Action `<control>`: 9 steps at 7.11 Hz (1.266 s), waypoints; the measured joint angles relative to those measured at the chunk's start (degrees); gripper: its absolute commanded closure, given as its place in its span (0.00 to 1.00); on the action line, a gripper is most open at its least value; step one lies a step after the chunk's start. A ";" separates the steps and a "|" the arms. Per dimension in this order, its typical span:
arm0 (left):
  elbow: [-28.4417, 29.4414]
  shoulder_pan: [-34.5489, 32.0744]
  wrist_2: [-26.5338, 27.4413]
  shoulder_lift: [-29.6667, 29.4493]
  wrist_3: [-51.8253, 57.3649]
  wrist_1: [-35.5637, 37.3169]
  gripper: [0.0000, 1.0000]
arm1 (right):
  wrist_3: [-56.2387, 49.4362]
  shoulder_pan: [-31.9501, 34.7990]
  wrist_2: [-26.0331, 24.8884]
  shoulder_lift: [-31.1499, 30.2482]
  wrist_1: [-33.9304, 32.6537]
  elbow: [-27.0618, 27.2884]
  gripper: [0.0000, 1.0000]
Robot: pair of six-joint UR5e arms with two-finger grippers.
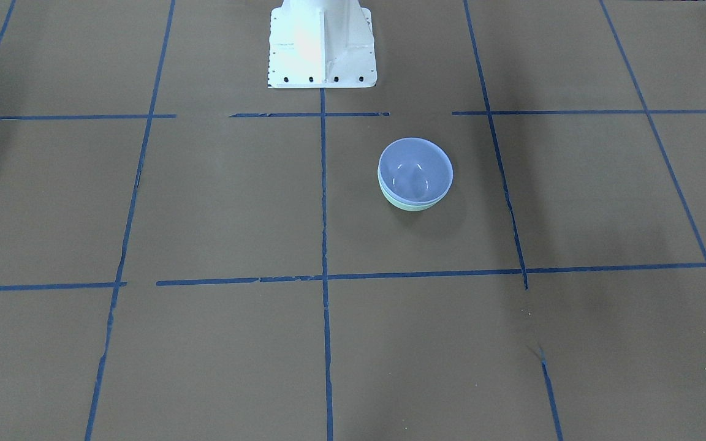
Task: Stack blue bowl on green bowl
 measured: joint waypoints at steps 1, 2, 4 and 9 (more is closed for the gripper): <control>-0.21 0.00 0.36 -0.03 0.02 -0.03 0.00 | 0.00 0.00 -0.02 0.00 0.00 0.00 0.00; -0.29 0.00 0.49 -0.05 0.02 -0.04 0.00 | 0.00 0.00 0.00 0.00 0.00 0.00 0.00; -0.41 0.00 0.56 -0.06 0.03 -0.05 0.00 | 0.00 0.00 0.00 0.00 0.00 0.00 0.00; -0.80 0.00 0.56 -0.14 -0.17 -0.05 0.00 | 0.00 0.00 0.02 0.00 0.00 0.00 0.00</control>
